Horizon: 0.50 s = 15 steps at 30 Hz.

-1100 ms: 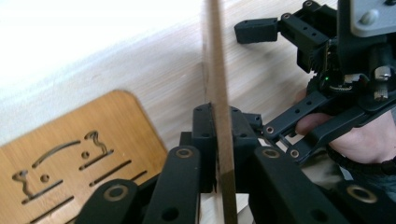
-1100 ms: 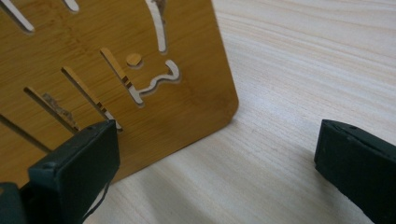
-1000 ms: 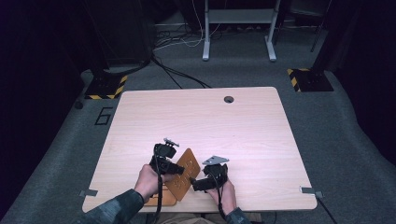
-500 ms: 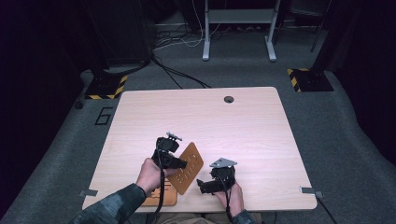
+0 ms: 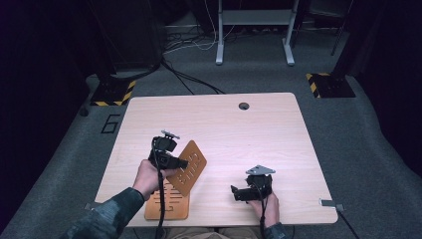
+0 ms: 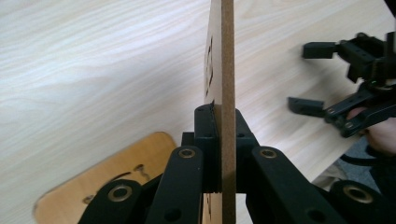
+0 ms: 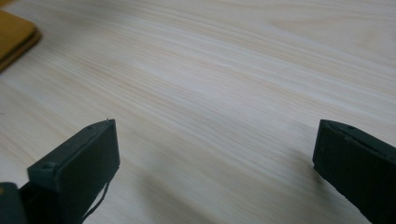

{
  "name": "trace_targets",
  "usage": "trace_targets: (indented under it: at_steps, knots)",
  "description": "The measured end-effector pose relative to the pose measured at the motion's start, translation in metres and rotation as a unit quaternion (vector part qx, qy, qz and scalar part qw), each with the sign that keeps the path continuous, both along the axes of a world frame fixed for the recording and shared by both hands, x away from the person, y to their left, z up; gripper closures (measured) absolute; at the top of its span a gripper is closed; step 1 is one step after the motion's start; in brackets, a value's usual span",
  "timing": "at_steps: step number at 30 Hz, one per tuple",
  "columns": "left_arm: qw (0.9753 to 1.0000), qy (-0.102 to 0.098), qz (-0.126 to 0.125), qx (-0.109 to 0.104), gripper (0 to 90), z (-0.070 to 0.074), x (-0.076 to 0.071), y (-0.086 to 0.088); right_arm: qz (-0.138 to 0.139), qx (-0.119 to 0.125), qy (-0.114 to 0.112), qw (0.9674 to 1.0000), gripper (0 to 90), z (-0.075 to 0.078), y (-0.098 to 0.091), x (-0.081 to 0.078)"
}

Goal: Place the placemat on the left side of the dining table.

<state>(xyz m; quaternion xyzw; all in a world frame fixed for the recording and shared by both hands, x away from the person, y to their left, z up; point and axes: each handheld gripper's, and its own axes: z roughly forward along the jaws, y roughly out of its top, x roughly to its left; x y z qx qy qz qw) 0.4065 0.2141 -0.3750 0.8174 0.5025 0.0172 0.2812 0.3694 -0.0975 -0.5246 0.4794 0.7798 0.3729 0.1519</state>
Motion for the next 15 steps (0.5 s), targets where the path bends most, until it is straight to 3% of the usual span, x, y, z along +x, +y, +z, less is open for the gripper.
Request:
trace_targets:
  at_steps: [15]
  knots:
    - [0.9990, -0.005, 0.045, 0.008, 86.3, 0.012, 0.021, 0.030, -0.059, -0.040, -0.005, 0.9974, 0.0, -0.002, -0.053, 0.007]
